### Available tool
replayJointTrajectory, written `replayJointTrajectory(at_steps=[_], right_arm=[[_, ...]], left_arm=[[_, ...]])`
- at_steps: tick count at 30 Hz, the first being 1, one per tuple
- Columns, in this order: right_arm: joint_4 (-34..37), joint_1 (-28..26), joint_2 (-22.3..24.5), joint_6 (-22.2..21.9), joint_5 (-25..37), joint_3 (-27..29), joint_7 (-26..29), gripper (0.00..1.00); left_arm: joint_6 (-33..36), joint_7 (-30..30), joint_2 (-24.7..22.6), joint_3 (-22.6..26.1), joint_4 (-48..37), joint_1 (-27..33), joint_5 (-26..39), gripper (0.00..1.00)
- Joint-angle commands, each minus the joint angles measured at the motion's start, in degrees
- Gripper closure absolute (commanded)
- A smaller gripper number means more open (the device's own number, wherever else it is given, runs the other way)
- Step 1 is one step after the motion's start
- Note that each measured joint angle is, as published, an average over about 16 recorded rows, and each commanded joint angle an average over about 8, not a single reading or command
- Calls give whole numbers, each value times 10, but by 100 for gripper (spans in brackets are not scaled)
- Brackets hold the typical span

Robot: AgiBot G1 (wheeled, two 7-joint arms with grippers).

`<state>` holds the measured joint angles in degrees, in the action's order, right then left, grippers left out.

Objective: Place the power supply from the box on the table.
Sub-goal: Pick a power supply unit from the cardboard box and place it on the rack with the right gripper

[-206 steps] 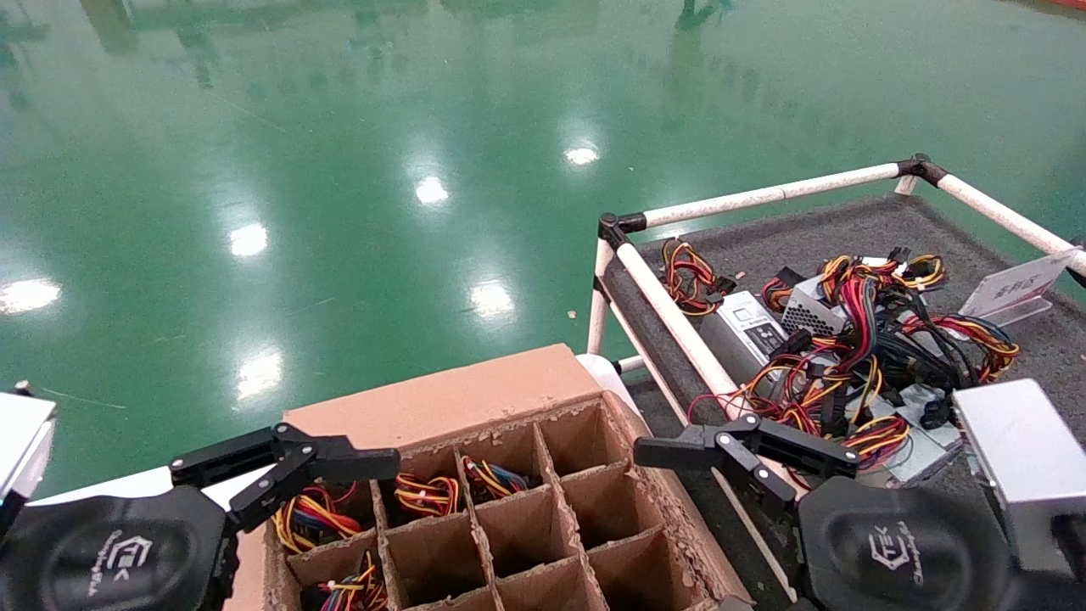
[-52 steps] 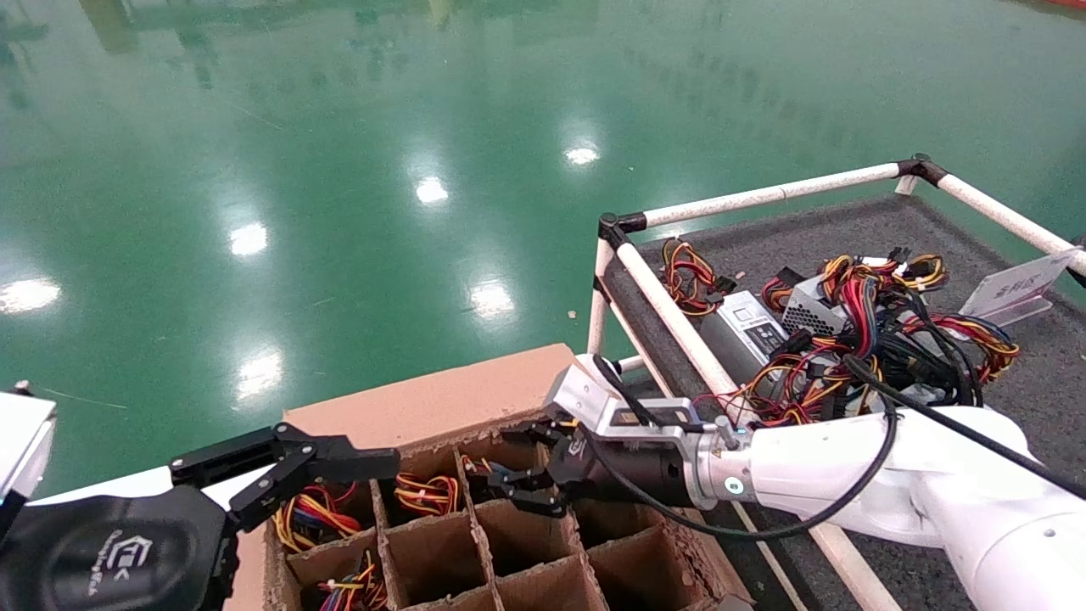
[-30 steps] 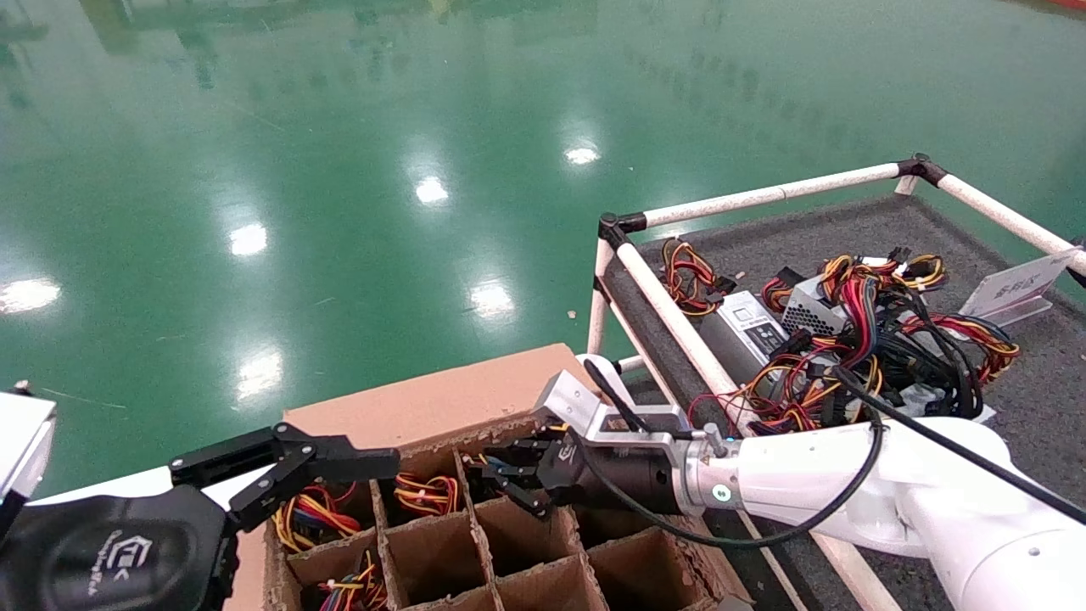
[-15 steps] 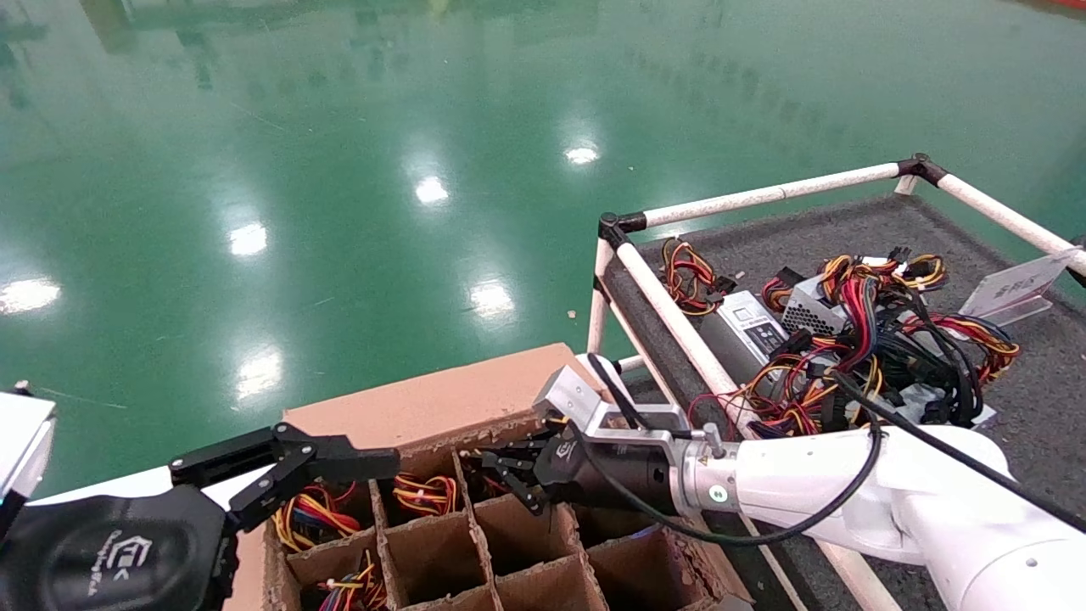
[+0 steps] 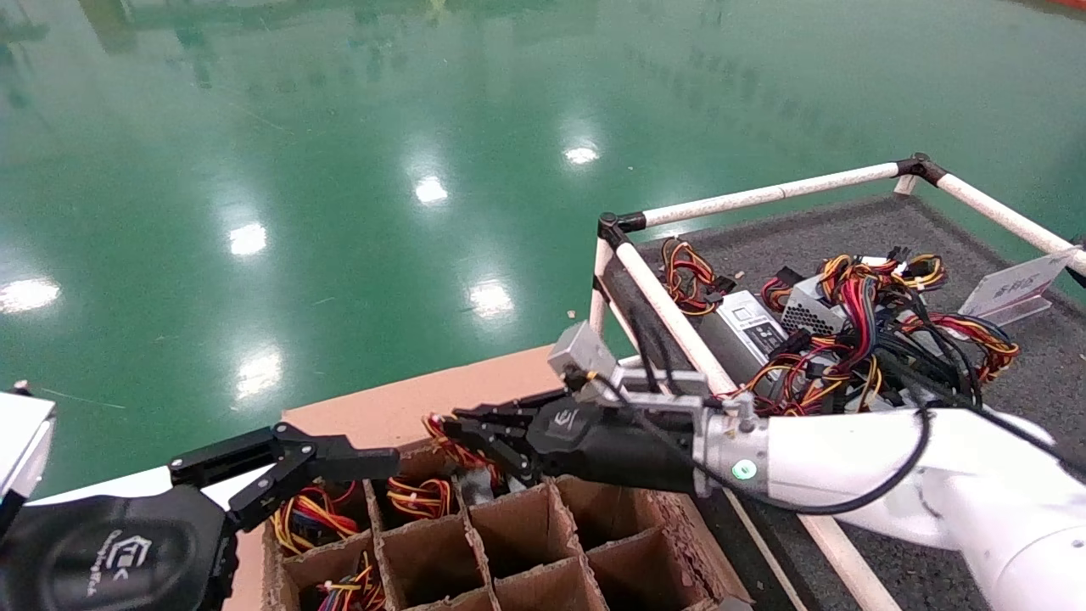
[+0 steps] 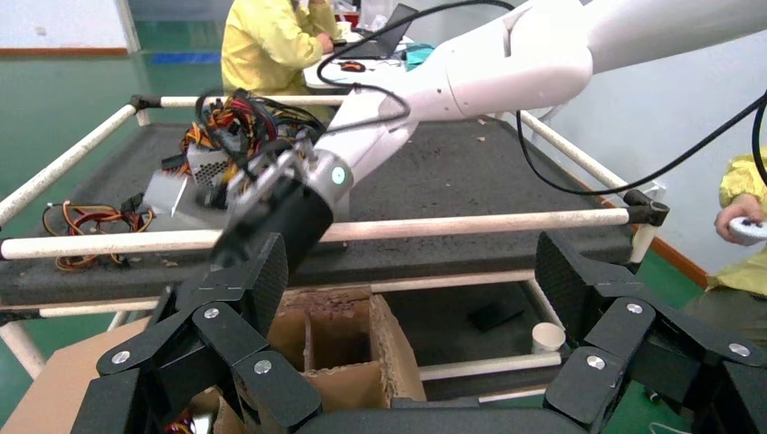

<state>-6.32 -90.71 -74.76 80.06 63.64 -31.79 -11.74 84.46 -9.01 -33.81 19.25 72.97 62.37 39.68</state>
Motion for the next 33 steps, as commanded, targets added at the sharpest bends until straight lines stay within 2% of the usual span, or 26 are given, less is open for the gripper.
replayJointTrajectory(at_steps=[1, 6, 9, 23, 33], right_arm=[[0, -4, 5, 25, -7, 4, 1, 100], [-5, -27, 21, 92, -27, 15, 10, 100], [-15, -43, 32, 107, -40, 20, 21, 100], [-125, -134, 101, 109, -127, 43, 123, 100], [-194, -196, 203, 106, -166, 48, 184, 100]], left_arm=[[0, 0, 0, 0, 0, 0, 0, 0], [0, 0, 0, 0, 0, 0, 0, 0], [0, 0, 0, 0, 0, 0, 0, 0], [0, 0, 0, 0, 0, 0, 0, 0], [0, 0, 0, 0, 0, 0, 0, 0]])
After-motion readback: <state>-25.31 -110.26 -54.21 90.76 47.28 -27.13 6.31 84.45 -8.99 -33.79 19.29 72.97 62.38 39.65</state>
